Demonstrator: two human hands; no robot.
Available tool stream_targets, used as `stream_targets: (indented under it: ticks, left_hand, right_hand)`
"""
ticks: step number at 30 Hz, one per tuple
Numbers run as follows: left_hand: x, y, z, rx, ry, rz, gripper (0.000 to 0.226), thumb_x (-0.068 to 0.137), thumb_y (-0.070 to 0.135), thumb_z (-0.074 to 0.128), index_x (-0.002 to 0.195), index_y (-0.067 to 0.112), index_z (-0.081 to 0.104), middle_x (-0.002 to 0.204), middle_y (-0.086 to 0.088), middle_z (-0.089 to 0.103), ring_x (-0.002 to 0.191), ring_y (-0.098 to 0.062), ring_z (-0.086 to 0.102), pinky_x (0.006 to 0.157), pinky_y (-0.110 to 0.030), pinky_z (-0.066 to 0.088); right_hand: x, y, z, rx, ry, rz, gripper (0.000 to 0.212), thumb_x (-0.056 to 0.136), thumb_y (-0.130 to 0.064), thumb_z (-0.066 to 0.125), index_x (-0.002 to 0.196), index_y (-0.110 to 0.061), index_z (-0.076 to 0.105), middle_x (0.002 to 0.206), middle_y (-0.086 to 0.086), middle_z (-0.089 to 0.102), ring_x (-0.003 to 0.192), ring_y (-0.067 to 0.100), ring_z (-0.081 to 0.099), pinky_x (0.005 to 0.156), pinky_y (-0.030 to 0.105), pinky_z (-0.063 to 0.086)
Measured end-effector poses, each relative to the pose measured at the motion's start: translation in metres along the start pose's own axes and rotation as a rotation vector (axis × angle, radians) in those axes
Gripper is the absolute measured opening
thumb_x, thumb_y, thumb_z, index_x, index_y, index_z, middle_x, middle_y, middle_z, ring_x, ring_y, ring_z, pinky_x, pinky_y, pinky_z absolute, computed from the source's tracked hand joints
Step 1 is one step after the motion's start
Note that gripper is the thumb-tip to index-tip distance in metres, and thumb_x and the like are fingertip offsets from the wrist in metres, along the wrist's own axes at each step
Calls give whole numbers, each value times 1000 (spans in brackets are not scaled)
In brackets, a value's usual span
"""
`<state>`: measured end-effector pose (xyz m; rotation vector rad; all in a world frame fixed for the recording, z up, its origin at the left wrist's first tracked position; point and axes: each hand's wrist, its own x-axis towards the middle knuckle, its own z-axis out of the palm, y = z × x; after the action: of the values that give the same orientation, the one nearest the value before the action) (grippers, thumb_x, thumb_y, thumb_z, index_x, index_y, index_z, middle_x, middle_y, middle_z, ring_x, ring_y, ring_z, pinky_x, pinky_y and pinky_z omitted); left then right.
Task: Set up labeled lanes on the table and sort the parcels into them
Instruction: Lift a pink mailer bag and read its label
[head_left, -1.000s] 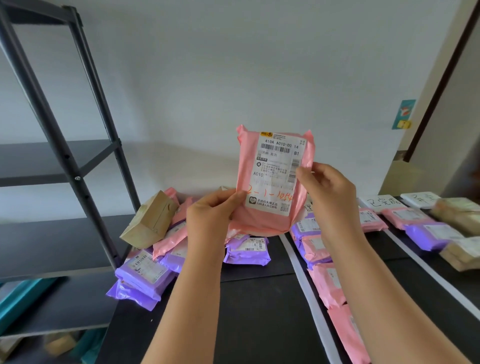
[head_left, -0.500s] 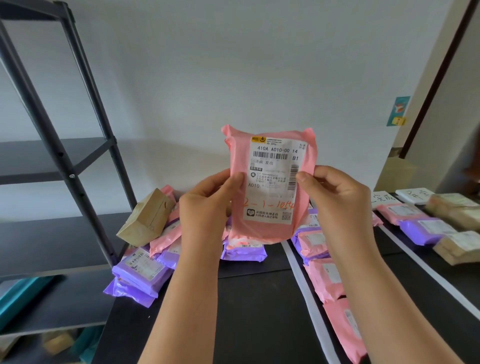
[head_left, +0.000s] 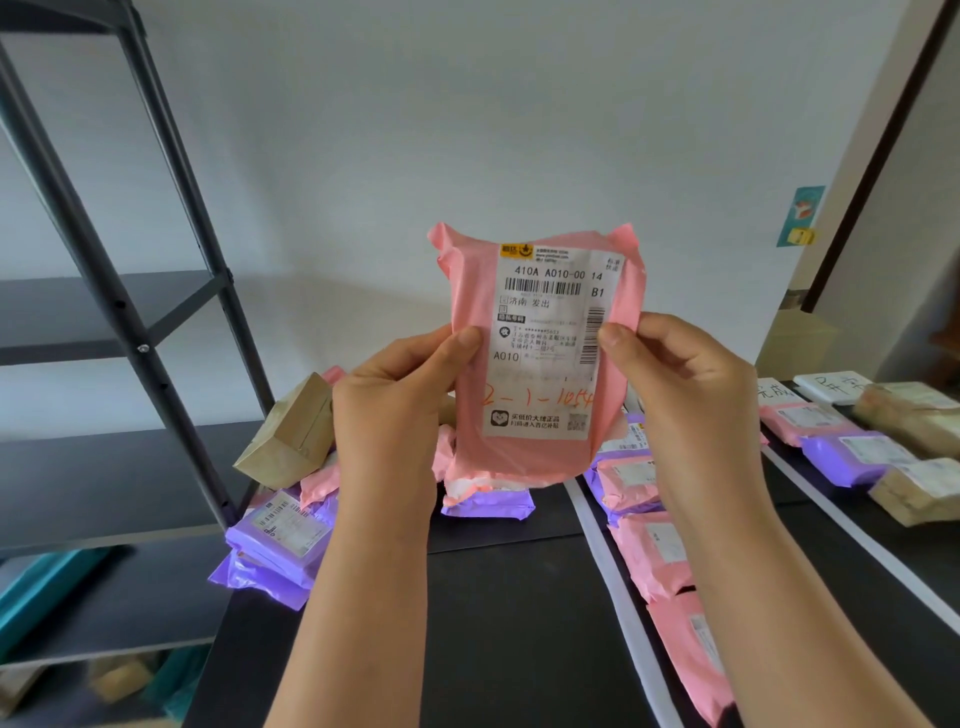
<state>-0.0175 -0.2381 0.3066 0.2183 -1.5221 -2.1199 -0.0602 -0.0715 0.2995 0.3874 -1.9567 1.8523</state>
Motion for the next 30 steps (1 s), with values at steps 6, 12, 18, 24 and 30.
stream_targets:
  ticks: [6, 12, 18, 24, 30]
  left_hand:
    - [2, 1, 2, 1, 52, -18, 12, 82, 17, 77, 90, 8, 77, 81, -8, 76, 63, -15, 69, 54, -24, 56]
    - [8, -2, 0, 18, 65, -28, 9, 84, 19, 76, 87, 11, 77, 72, -2, 72, 58, -12, 62, 53, -21, 52]
    - [10, -8, -2, 128, -67, -80, 19, 85, 31, 74, 96, 17, 79, 93, -13, 76, 73, -24, 61, 66, -36, 52]
    - [7, -5, -7, 151, -162, -117, 22, 76, 31, 80, 90, 13, 80, 93, -16, 75, 76, -28, 58, 76, -45, 51]
    - [9, -2, -8, 107, -155, -146, 12, 76, 23, 81, 84, 14, 80, 95, -18, 75, 82, -31, 57, 82, -49, 48]
  right_hand:
    - [-6, 4, -2, 21, -75, 69, 9, 90, -30, 68, 93, -25, 75, 89, -9, 76, 89, 10, 71, 81, 29, 59]
    - [-16, 9, -4, -14, -85, 104, 9, 90, -23, 68, 89, -26, 77, 84, -13, 76, 84, 4, 71, 75, 19, 57]
    - [-13, 6, -7, 8, 21, 154, 12, 92, -26, 67, 87, -32, 77, 84, -13, 76, 85, 11, 72, 84, 37, 59]
    - [-9, 2, -9, 113, 68, 237, 11, 90, -27, 69, 85, -30, 78, 85, -9, 77, 89, 20, 73, 90, 43, 58]
    - [-5, 1, -9, 223, 8, 319, 18, 91, -20, 68, 77, -21, 80, 89, 1, 78, 90, 18, 74, 93, 42, 55]
